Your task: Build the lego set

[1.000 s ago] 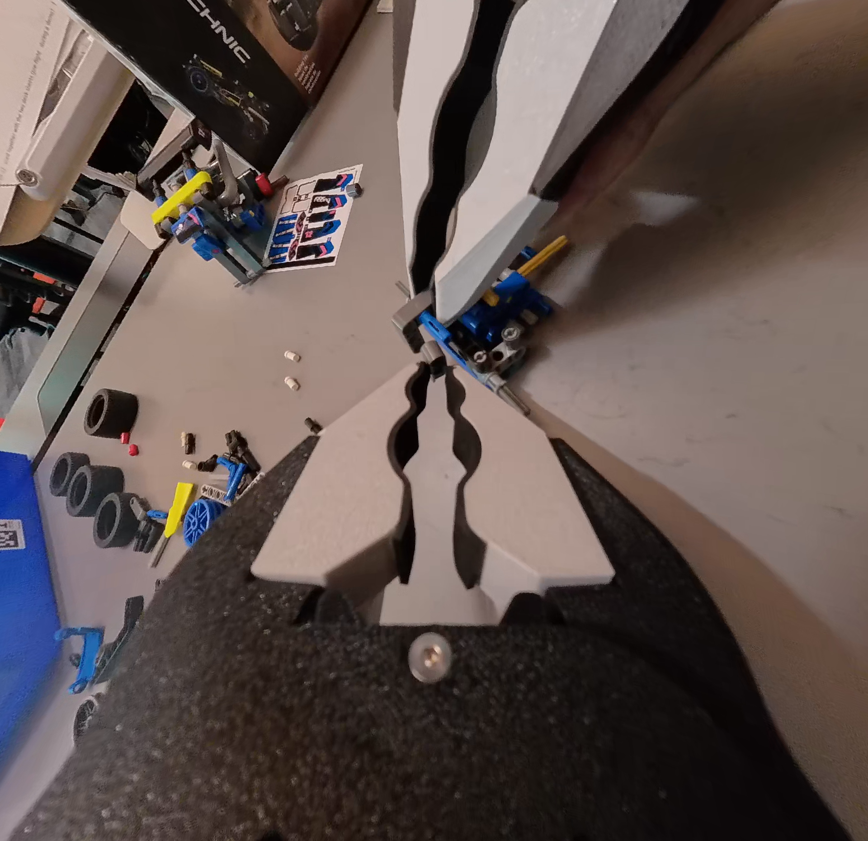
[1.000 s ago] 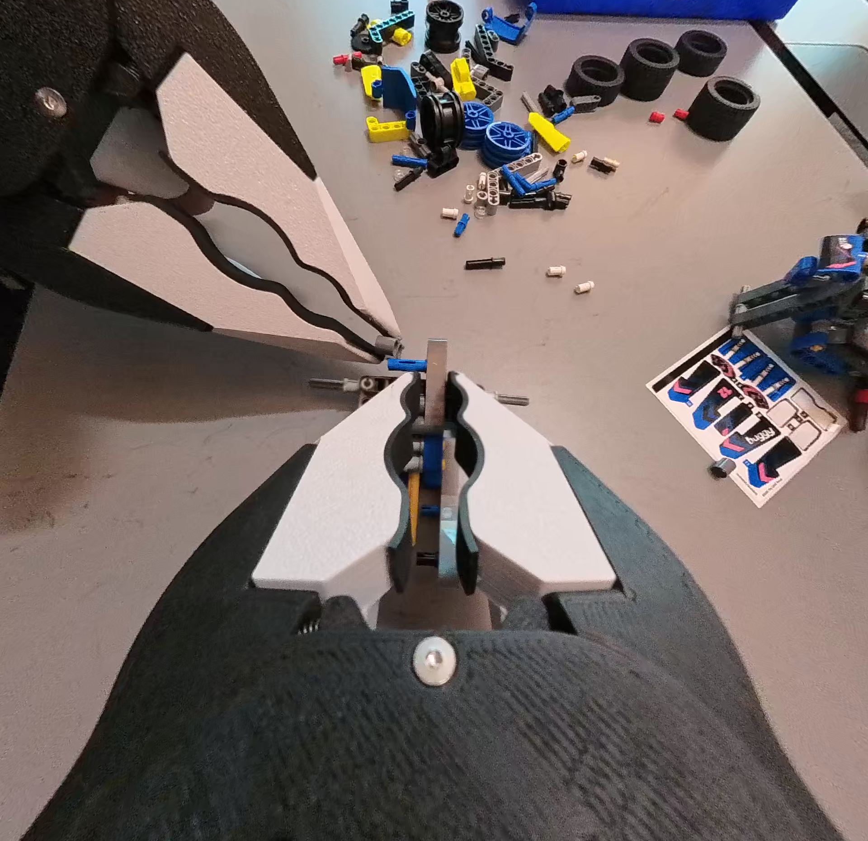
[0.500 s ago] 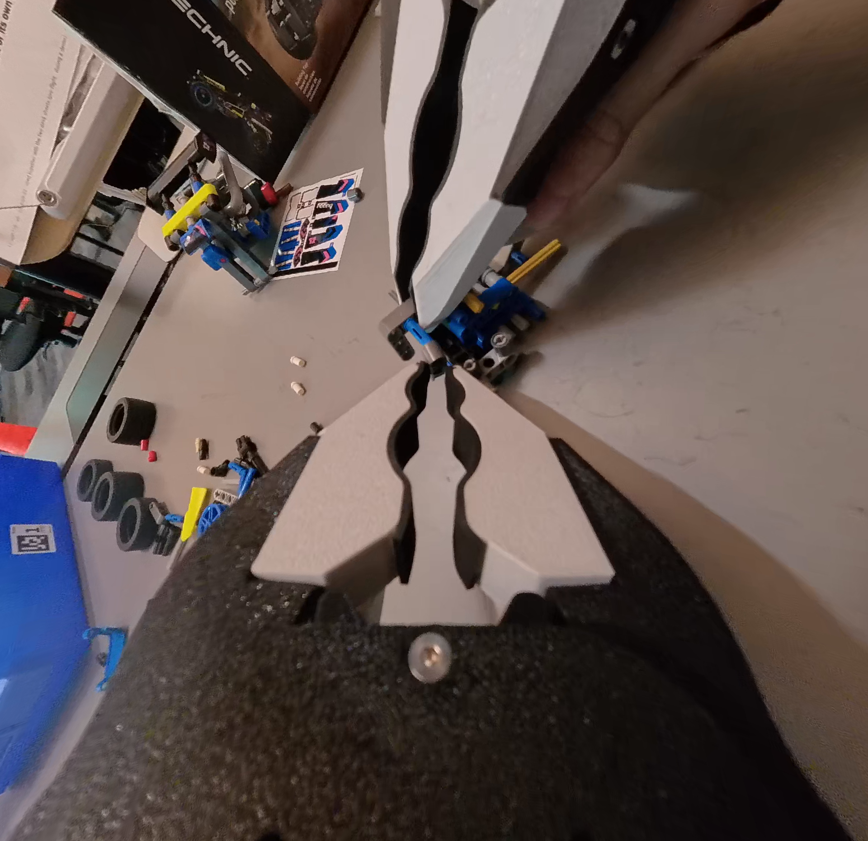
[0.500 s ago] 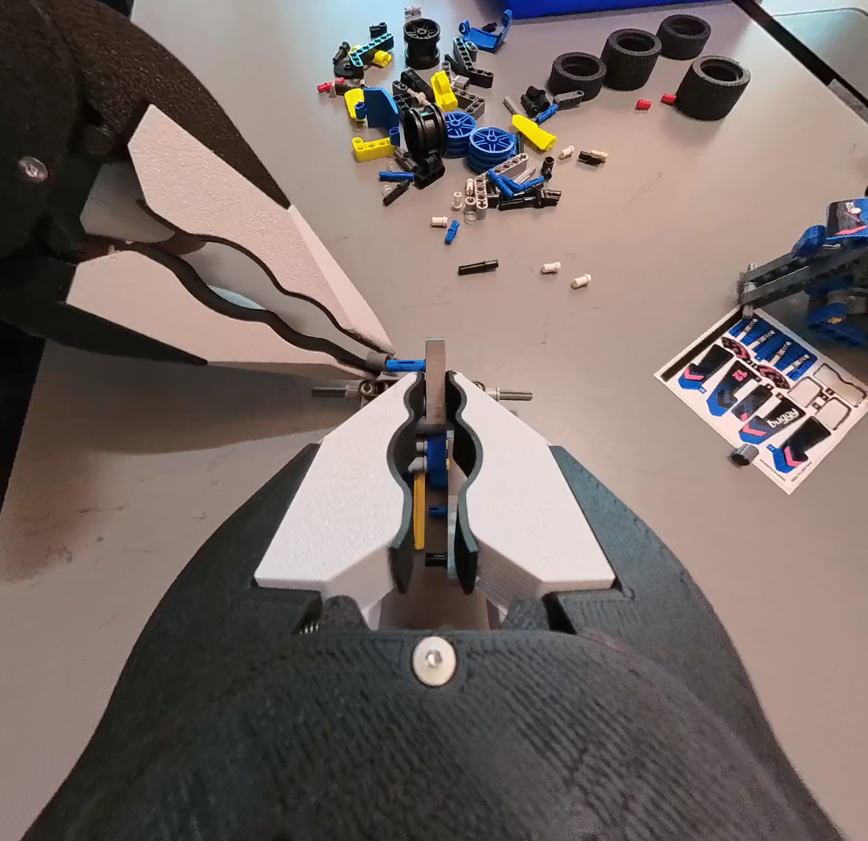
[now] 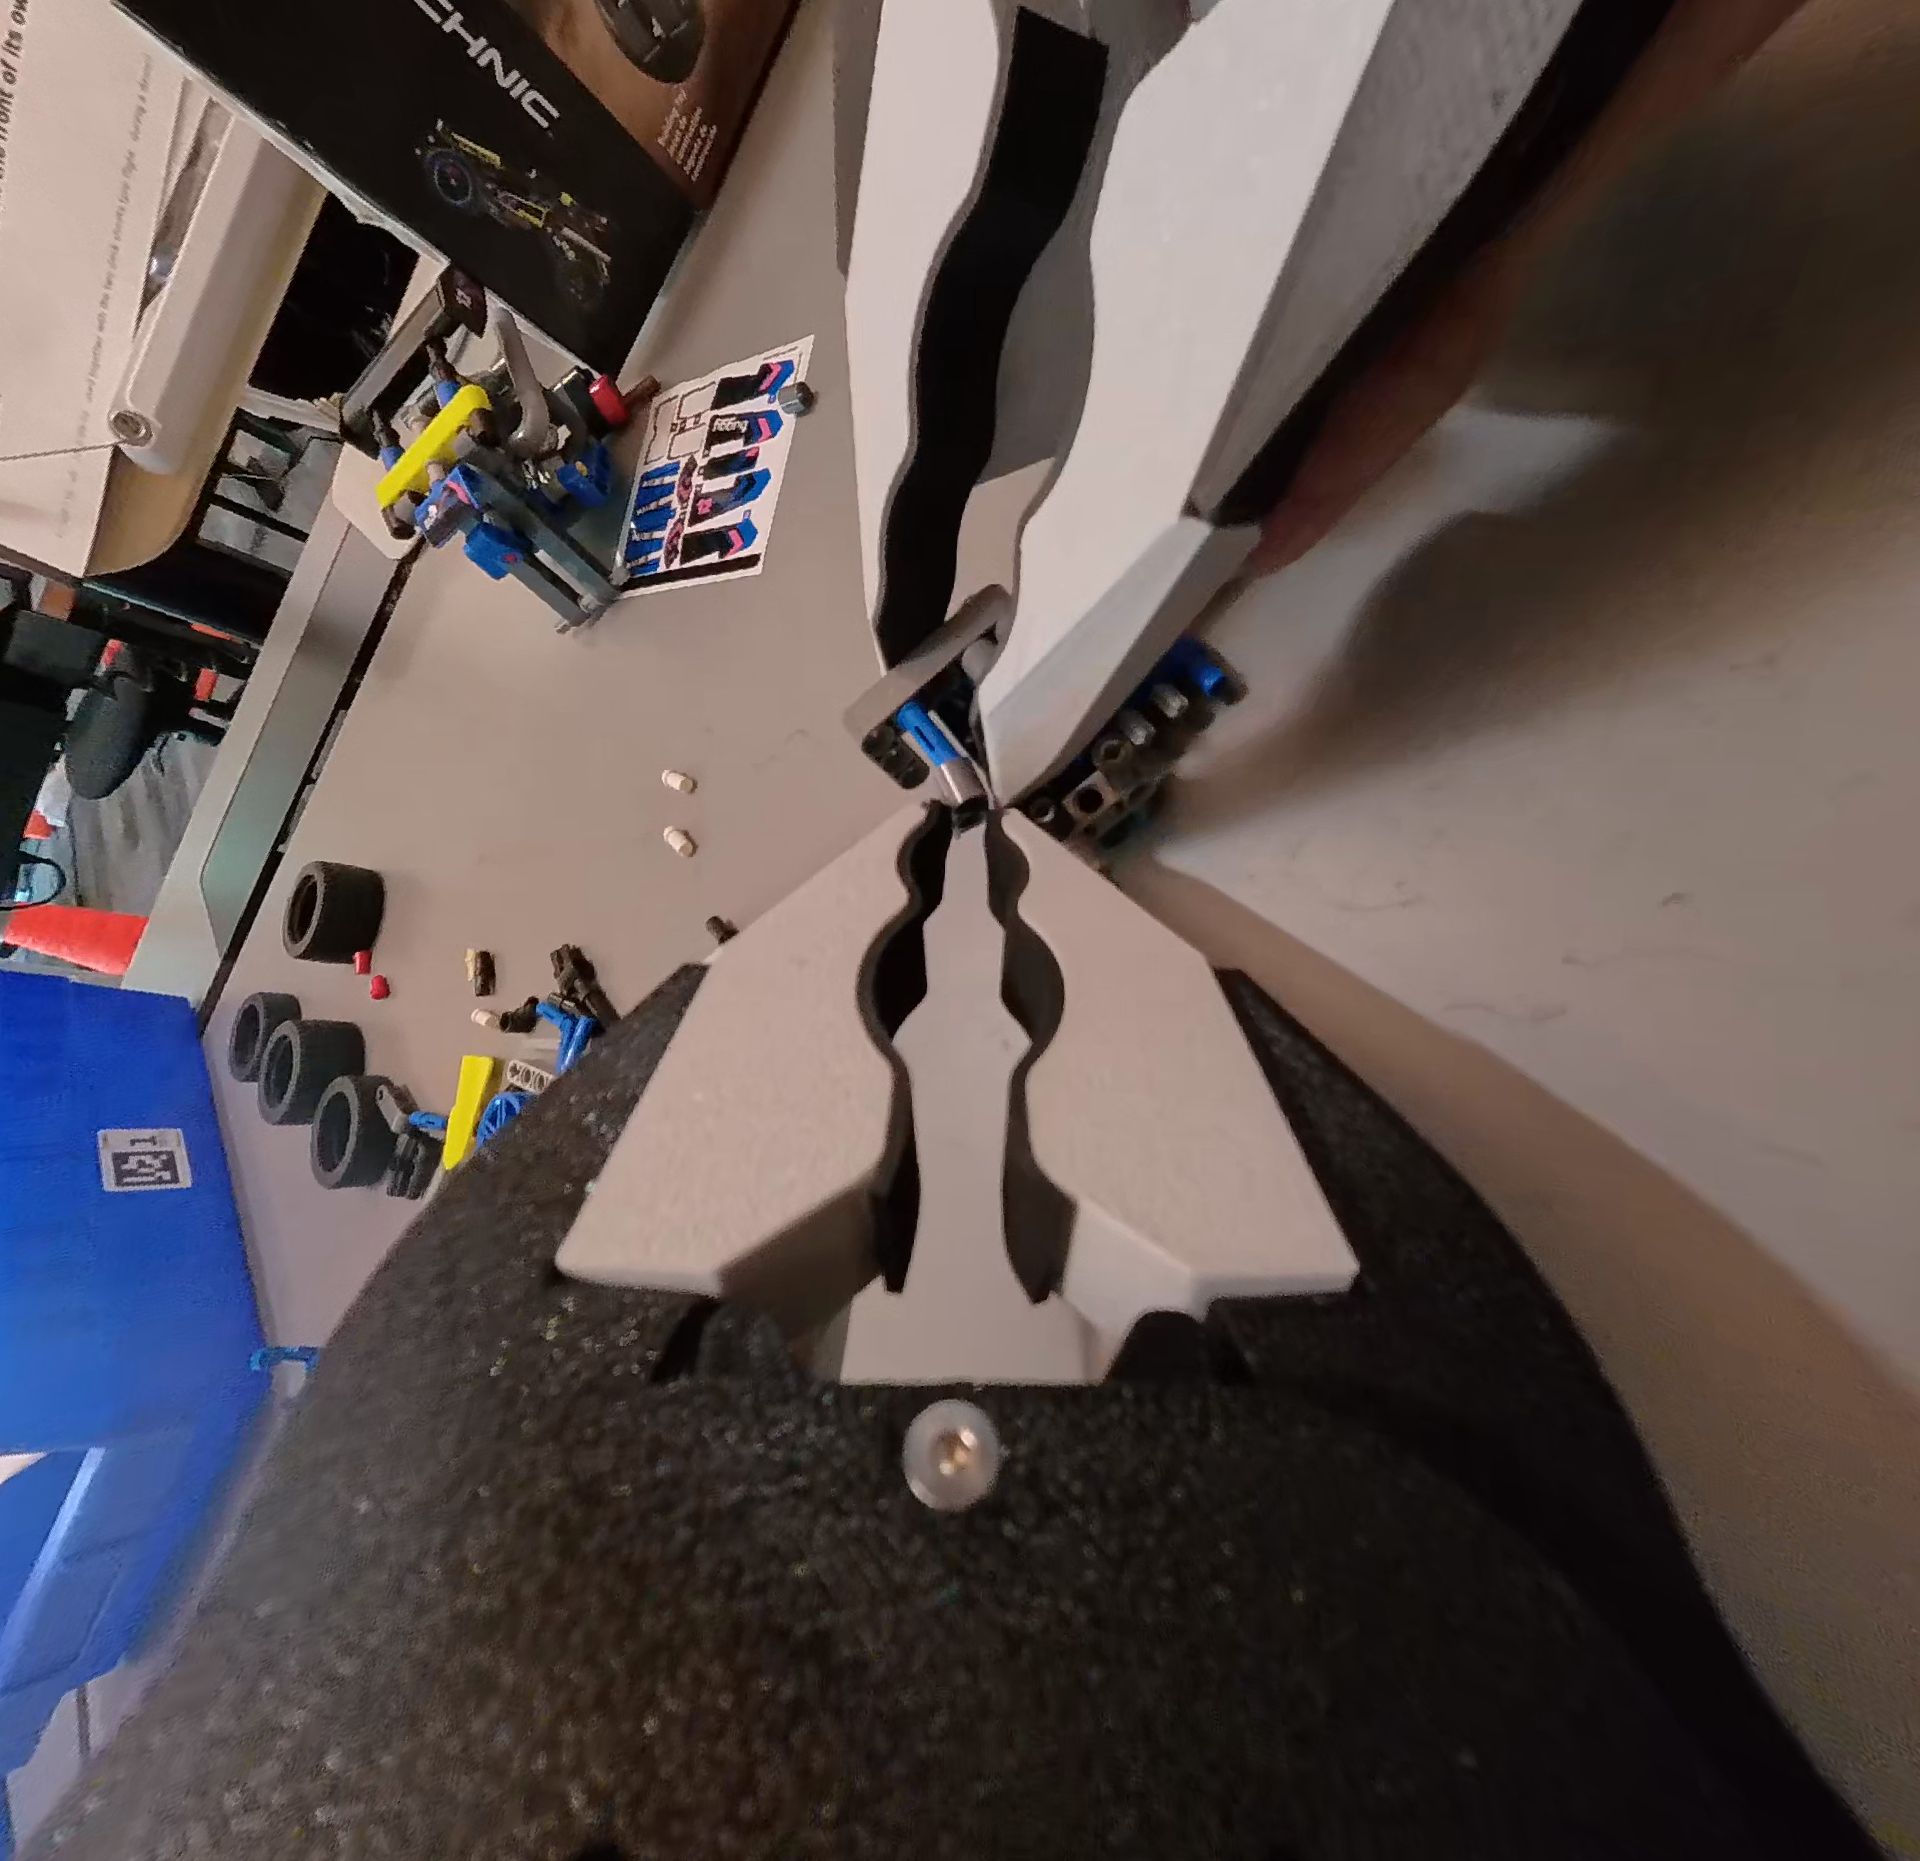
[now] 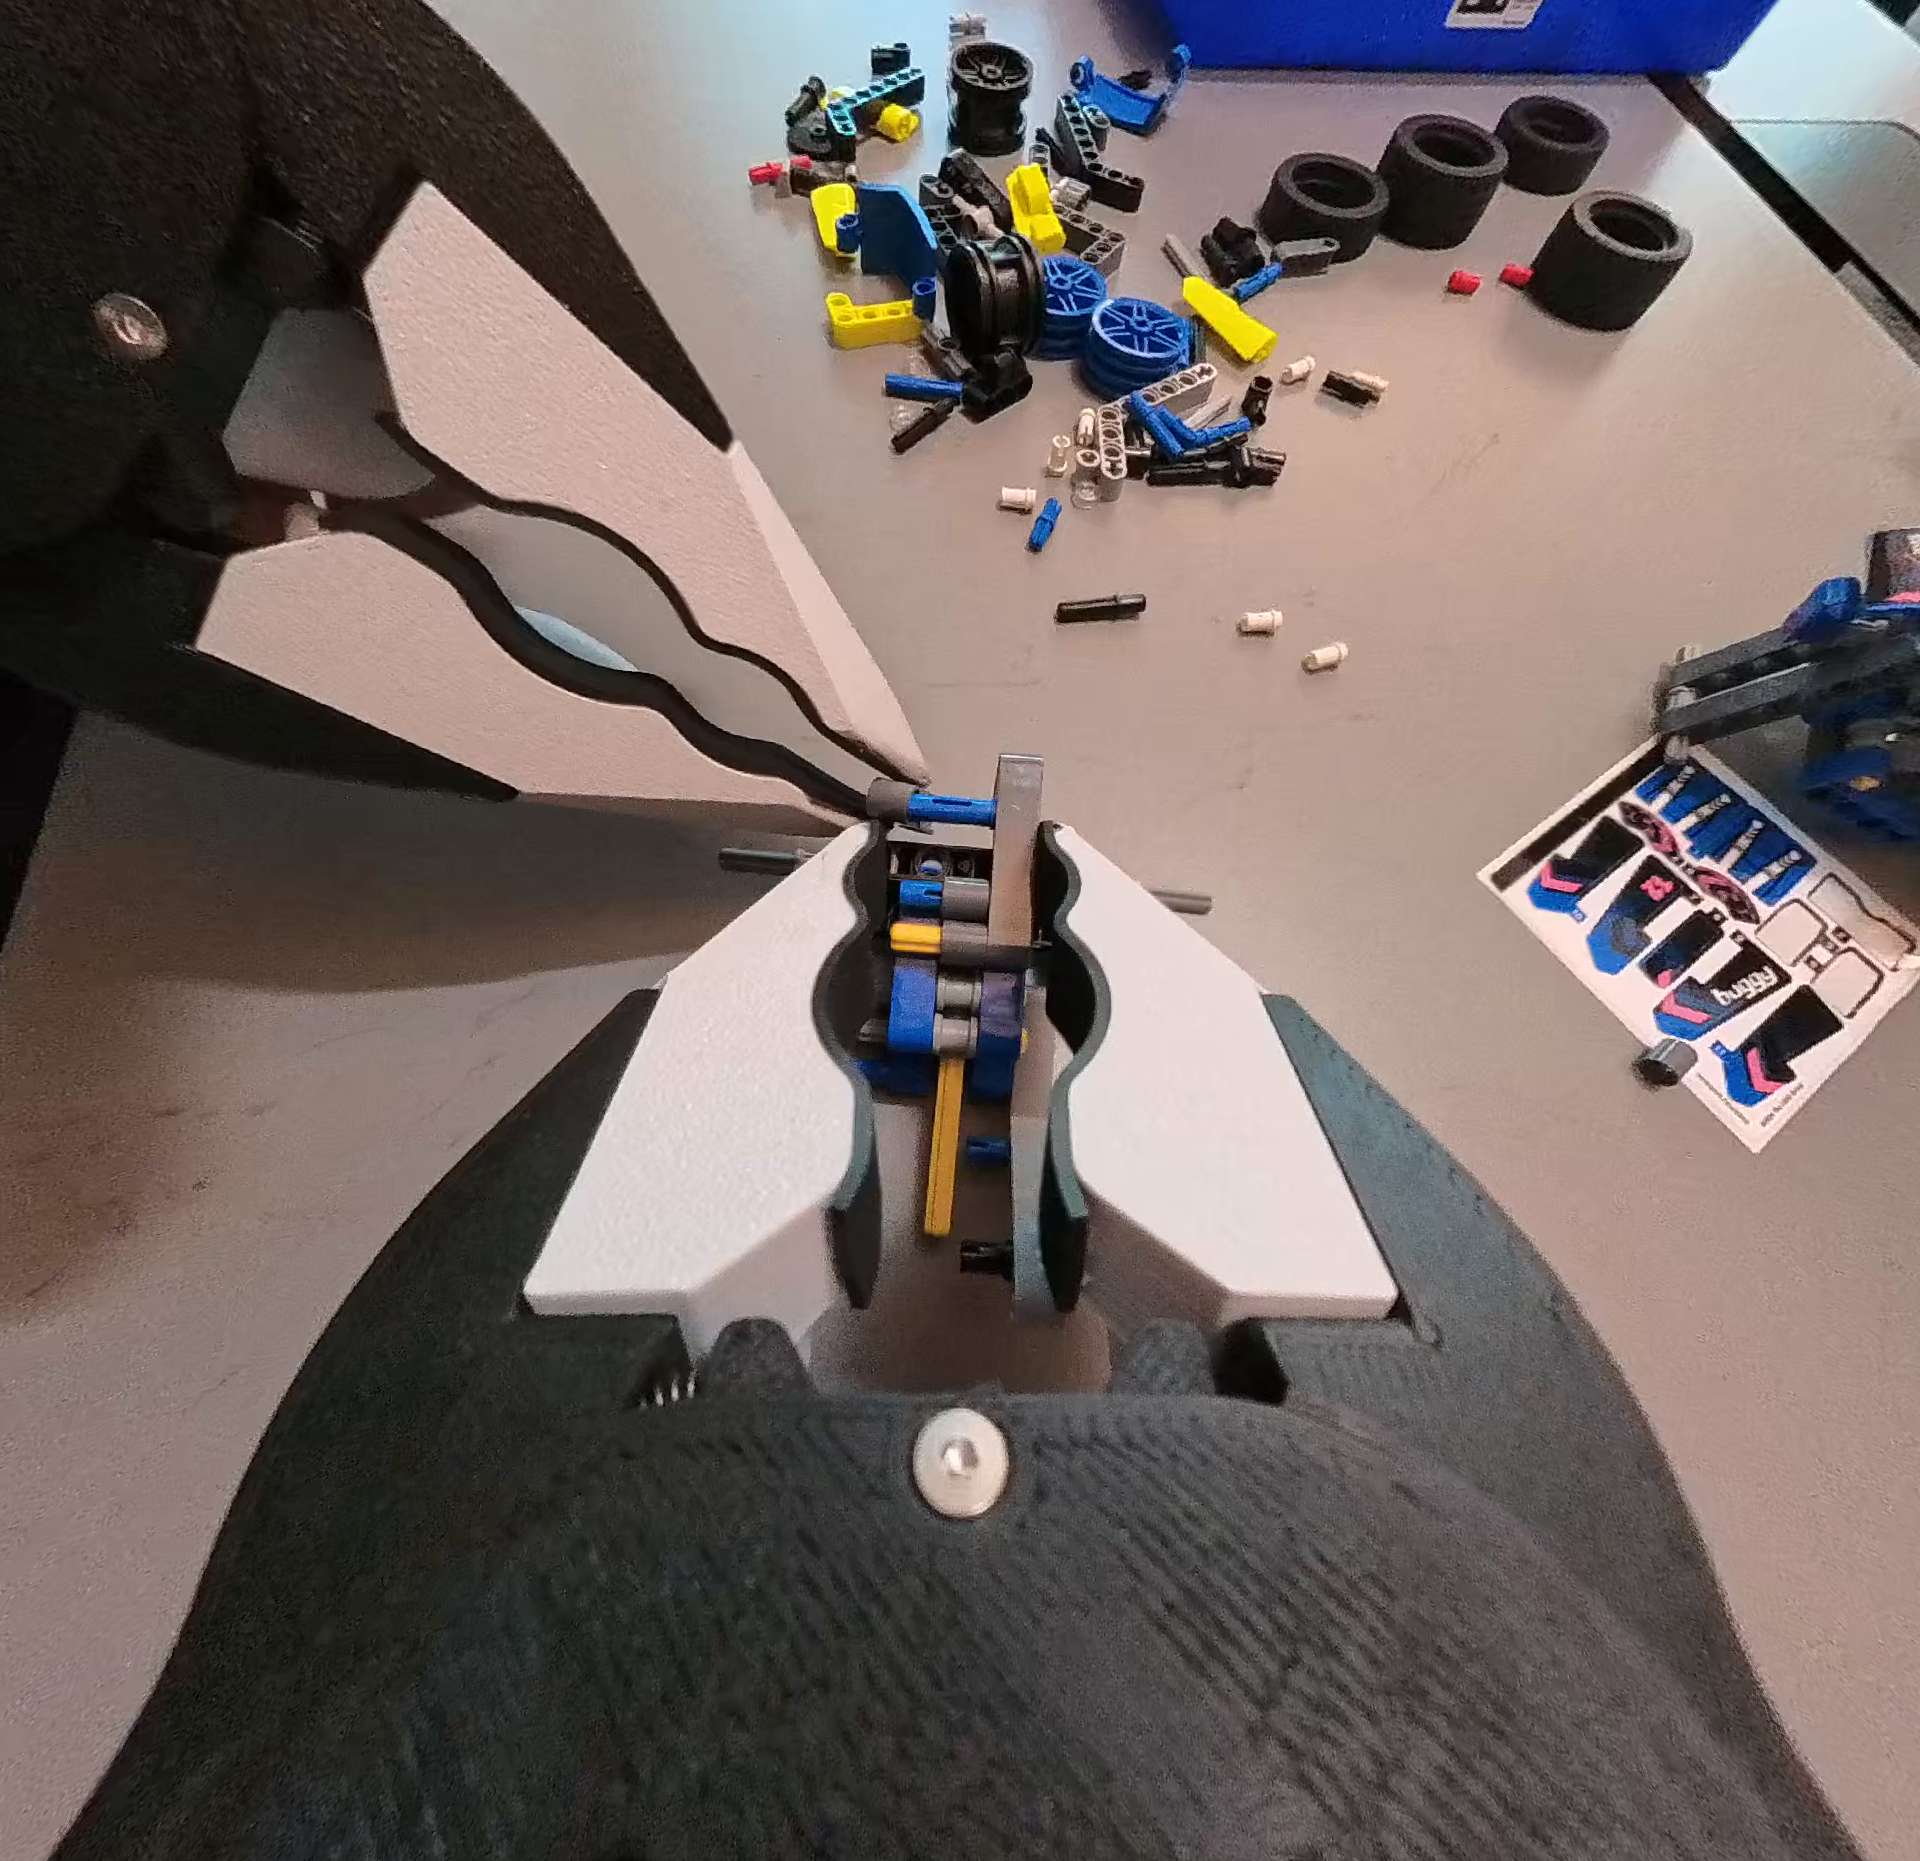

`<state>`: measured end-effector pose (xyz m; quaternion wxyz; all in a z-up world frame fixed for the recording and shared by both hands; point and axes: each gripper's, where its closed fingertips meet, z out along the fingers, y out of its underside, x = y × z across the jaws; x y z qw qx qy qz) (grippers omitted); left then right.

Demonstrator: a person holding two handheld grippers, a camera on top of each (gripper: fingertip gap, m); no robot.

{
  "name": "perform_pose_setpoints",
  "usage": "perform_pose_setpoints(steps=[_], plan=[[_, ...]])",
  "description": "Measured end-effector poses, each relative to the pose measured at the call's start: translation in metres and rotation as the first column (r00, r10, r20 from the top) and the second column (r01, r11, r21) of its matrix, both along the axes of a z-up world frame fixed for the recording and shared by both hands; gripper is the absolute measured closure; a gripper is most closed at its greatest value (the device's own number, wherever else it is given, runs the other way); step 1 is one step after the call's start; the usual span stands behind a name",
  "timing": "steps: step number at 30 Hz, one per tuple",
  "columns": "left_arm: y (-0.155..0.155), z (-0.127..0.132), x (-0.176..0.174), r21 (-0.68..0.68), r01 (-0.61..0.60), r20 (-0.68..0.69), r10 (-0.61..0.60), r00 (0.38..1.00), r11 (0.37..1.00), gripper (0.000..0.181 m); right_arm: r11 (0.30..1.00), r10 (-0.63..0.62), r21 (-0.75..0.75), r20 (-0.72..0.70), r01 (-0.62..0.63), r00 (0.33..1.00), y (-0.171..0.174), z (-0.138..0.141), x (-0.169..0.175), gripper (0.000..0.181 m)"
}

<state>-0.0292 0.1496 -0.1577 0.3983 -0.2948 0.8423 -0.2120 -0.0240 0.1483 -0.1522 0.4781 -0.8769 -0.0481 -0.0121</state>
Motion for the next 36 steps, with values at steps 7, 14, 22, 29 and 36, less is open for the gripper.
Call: perform_pose_setpoints(steps=[7, 14, 22, 29, 36], plan=[[0.002, 0.001, 0.0, 0.0, -0.008, 0.009, 0.008, 1.0, 1.0, 0.177, 0.999, -0.026, 0.029, -0.006, 0.026, 1.0, 0.001, 0.004, 0.0, 0.153], [0.001, 0.001, 0.0, 0.017, 0.022, 0.034, -0.023, 0.999, 1.0, 0.177, 0.997, -0.039, 0.058, -0.043, 0.042, 0.998, -0.001, 0.005, -0.001, 0.15], [-0.001, 0.003, 0.001, 0.015, 0.067, 0.071, -0.068, 0.995, 0.998, 0.177, 0.997, -0.016, 0.071, -0.076, 0.021, 0.997, -0.003, 0.006, -0.003, 0.146], [-0.002, 0.003, 0.001, 0.035, 0.064, 0.094, -0.067, 0.993, 0.997, 0.177, 0.995, -0.019, 0.096, -0.066, 0.025, 0.998, -0.002, 0.009, -0.002, 0.148], [-0.002, 0.003, 0.001, 0.051, 0.057, 0.118, -0.063, 0.991, 0.997, 0.177, 0.994, -0.029, 0.101, -0.037, 0.033, 0.999, -0.001, 0.01, 0.0, 0.151]])
